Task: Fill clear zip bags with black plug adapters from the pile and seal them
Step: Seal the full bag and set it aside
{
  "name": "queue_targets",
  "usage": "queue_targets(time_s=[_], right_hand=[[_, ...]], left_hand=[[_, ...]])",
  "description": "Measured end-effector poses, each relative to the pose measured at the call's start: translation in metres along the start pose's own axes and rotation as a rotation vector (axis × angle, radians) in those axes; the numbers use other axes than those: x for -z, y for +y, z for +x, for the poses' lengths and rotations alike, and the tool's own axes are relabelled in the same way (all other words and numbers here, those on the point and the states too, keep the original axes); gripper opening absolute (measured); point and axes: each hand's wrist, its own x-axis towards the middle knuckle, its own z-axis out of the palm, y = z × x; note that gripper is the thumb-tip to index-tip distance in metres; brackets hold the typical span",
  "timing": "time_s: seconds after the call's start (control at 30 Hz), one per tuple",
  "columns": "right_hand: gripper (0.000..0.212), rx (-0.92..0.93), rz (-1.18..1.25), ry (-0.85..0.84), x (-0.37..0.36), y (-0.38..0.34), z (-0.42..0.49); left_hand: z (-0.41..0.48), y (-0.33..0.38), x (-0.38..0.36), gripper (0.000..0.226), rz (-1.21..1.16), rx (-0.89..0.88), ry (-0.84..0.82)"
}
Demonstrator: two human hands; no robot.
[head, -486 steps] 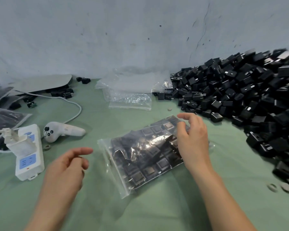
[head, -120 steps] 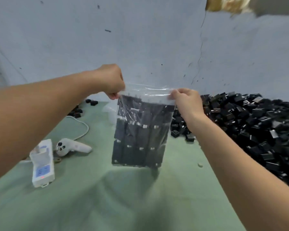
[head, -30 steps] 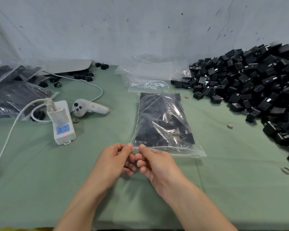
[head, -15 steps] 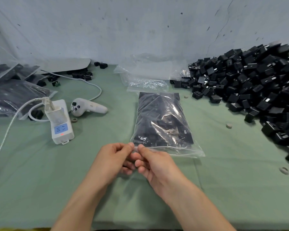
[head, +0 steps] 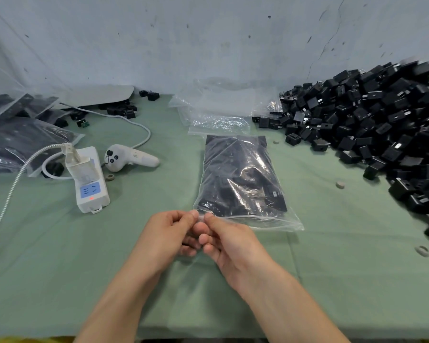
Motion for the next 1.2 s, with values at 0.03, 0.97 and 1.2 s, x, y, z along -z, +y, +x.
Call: queue_targets(time_s=[0.03, 0.97, 1.2], right_hand=[[0.021, 0.001, 0.0, -0.007, 0.0003, 0.0005, 0.0002], [0.027, 0.117, -0.039, 0.075, -0.0068, 0.0075, 0.0038], [0.025, 0.145, -0.064, 0.082, -0.0073, 0.0063, 0.0048]], left_hand=[[-0.0001, 0.0004, 0.0002, 0.027, 0.001, -0.001, -0.005], [0.0012, -0.0047, -0.003, 0.034, 0.075, -0.056, -0.033], [0.0016, -0.0055, -0.0077, 0.035, 0.024, -0.056, 0.017]])
